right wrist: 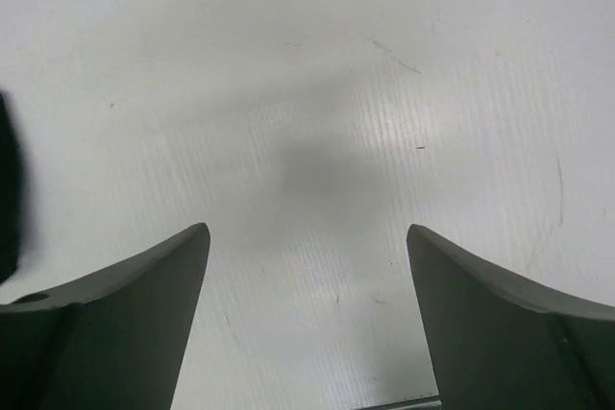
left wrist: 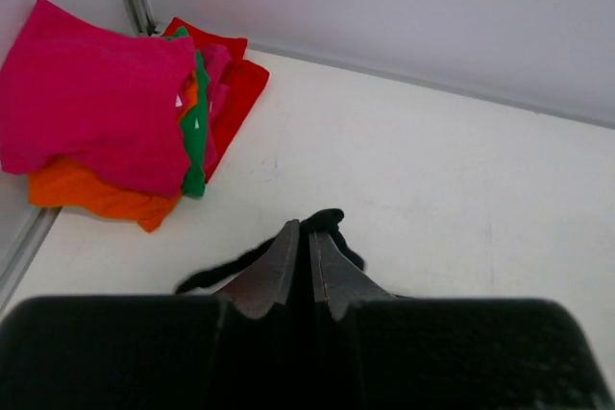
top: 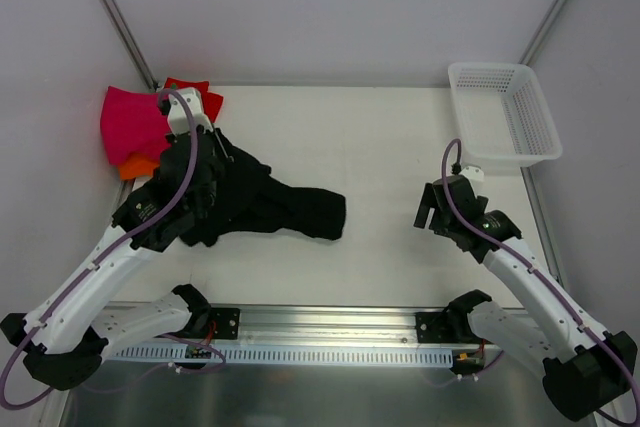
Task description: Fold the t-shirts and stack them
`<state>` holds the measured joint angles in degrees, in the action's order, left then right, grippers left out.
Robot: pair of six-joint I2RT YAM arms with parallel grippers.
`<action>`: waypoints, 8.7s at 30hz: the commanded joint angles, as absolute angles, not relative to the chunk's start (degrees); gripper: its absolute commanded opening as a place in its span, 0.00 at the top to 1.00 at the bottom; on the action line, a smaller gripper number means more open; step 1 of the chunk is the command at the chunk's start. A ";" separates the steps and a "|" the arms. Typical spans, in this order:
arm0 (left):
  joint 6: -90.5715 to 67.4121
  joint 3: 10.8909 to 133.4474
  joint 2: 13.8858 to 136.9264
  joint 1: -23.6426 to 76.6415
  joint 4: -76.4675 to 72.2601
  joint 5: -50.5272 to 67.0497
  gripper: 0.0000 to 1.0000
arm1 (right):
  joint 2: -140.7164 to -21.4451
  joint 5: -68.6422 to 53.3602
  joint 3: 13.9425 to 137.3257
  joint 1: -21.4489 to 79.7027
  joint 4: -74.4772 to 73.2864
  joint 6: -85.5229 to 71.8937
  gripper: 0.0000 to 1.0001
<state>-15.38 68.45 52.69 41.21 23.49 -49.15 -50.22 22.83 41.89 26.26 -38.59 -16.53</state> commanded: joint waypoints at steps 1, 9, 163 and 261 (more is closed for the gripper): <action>-13.10 70.84 53.26 40.87 23.55 -51.42 1.00 | -50.27 25.75 42.89 26.01 -41.31 -16.61 0.11; -12.13 73.21 55.36 40.87 23.82 -47.55 1.00 | -52.03 15.50 44.12 26.10 -34.38 -16.00 0.10; -44.30 56.43 46.58 37.18 36.65 -39.90 1.00 | -123.31 -40.78 66.27 45.26 24.17 -38.49 0.99; -17.75 66.35 98.42 33.58 0.88 7.29 0.77 | -58.12 -19.26 42.90 38.40 -7.73 -15.21 0.44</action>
<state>-19.79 61.56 95.13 35.29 3.77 0.05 -63.64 -22.15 43.48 36.91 -11.94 -12.49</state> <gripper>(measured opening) 0.285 0.640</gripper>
